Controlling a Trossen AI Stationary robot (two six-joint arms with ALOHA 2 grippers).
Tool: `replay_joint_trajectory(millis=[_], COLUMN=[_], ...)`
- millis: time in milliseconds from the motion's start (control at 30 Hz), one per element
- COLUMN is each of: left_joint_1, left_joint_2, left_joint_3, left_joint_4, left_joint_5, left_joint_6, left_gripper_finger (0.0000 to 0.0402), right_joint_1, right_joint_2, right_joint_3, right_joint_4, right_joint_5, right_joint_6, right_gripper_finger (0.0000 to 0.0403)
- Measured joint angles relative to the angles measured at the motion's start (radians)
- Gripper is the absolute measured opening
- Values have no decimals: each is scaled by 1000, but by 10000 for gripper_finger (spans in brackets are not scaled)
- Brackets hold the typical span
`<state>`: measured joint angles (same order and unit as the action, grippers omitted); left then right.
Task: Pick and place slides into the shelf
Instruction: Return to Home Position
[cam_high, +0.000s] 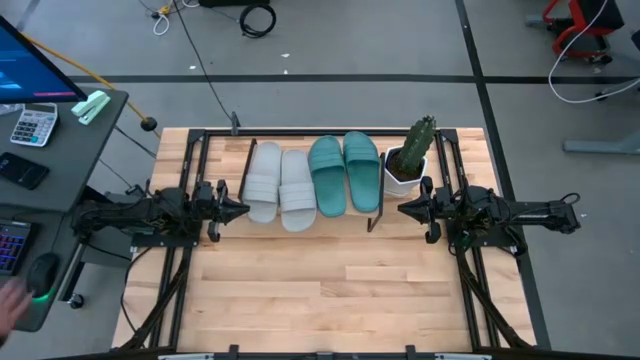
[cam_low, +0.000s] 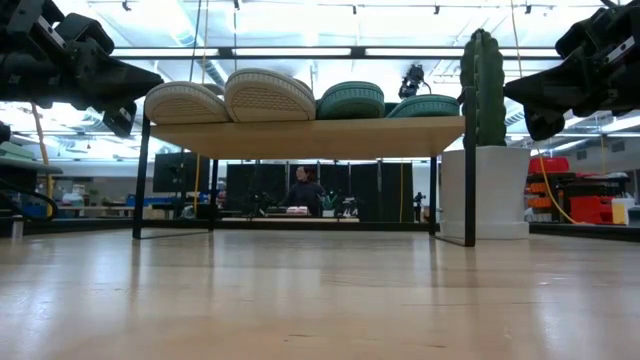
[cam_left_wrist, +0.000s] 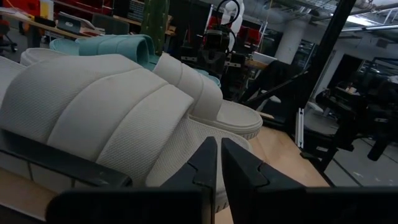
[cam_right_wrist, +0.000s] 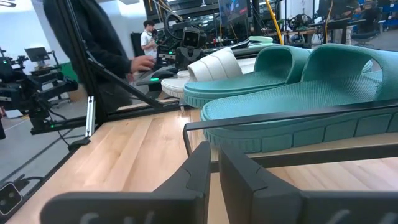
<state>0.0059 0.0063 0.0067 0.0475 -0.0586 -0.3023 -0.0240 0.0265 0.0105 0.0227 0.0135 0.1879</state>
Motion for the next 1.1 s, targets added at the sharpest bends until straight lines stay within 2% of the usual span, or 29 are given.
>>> replay_joint_trajectory(millis=[500,867,1100], left_joint_1=[0,0,0], left_joint_2=[0,0,0], left_joint_3=[0,0,0], left_joint_4=[0,0,0], left_joint_5=[0,0,0], left_joint_6=[0,0,0], left_gripper_finger=[39,25,36], right_joint_1=[0,0,0], right_joint_2=[0,0,0], right_joint_3=[0,0,0], right_joint_4=[0,0,0], right_joint_5=[0,0,0], right_joint_6=[0,0,0], right_gripper_finger=[37,36,36])
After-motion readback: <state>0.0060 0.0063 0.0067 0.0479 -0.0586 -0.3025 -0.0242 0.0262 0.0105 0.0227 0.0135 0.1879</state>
